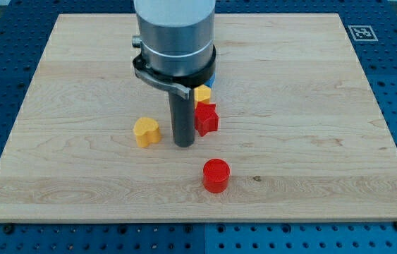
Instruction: Move the red star to the bottom right of the yellow hexagon
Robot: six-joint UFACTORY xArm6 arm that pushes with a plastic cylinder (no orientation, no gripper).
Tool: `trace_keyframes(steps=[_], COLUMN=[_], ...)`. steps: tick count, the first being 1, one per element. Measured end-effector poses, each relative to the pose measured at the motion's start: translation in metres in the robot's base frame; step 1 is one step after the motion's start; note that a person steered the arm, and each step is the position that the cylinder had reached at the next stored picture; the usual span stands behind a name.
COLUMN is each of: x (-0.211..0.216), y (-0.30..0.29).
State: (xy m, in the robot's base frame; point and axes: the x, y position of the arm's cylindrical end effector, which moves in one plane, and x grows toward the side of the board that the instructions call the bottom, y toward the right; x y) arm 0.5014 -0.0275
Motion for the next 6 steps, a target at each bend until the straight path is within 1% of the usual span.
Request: trace_keyframes(steps=[1,2,4,5,6], x=[-0.015,-0.015,-0.029,-0.029,-0.034], y=[0.000,0.000,-0.023,-0.021,0.018])
